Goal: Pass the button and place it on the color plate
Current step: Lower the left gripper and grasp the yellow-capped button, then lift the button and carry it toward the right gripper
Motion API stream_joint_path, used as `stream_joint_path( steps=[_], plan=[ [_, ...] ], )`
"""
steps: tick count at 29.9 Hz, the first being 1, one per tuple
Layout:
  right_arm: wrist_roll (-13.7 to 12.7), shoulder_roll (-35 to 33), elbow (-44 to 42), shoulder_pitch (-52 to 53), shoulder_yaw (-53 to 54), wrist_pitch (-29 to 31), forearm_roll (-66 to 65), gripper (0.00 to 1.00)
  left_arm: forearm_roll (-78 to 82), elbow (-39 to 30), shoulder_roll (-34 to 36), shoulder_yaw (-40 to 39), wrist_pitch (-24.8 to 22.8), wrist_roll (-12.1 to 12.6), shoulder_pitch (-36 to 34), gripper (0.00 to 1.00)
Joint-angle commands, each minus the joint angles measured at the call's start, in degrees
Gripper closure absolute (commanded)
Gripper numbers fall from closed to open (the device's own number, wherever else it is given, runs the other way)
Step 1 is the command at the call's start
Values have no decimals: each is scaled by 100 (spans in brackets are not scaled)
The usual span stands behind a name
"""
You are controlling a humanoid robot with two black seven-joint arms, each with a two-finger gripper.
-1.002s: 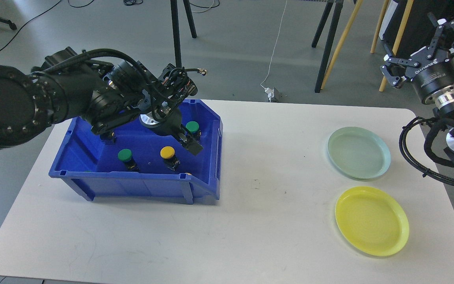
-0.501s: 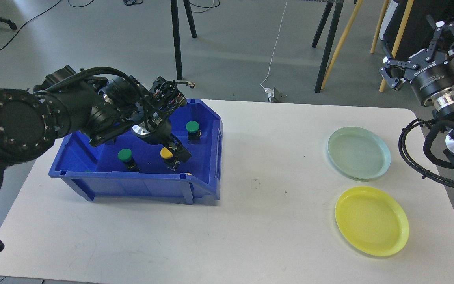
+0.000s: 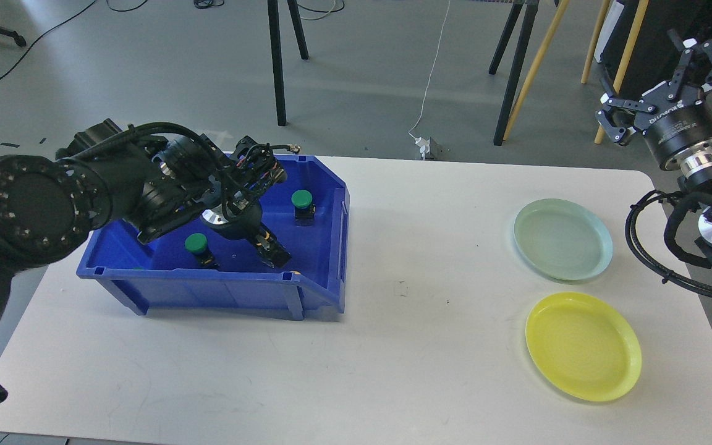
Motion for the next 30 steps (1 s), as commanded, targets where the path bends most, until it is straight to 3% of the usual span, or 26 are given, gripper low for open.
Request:
stream_joint_path(
  steps=[1, 5, 9, 12, 16, 18, 19, 25, 27, 30],
  plan=[
    [5, 1, 0, -16, 0, 0, -2, 1, 57, 0, 7, 6, 0, 0, -3, 20],
    [5, -8, 0, -51, 0, 0, -2, 1, 198, 9, -1, -3, 44, 0, -3, 37],
    [5, -8, 0, -104, 8, 0, 7, 1, 233, 9, -2, -20, 71, 0, -3, 45],
    [5, -8, -9, -113, 8, 0, -2, 1, 242, 9, 7, -20, 167, 0, -3, 60],
    [5, -8, -9, -130, 8, 0, -2, 1, 374, -9, -2, -47, 369, 0, -12, 68],
    [5, -8, -9, -139, 8, 0, -2, 1, 383, -9, -2, -12, 370, 0, -12, 91],
    [5, -8, -9, -139, 8, 0, -2, 1, 383, -9, 7, -11, 378, 0, -21, 96],
    [13, -8, 0, -148, 17, 0, 7, 1, 409, -219, 200, -90, 370, 0, -292, 99],
    [13, -17, -9, -148, 17, 0, 7, 1, 409, -604, 559, -221, 343, 0, -661, 99],
    [13, -25, 0, -148, 26, 0, 7, 1, 409, -1823, 1384, -1097, 291, 0, -1363, 98]
  ],
)
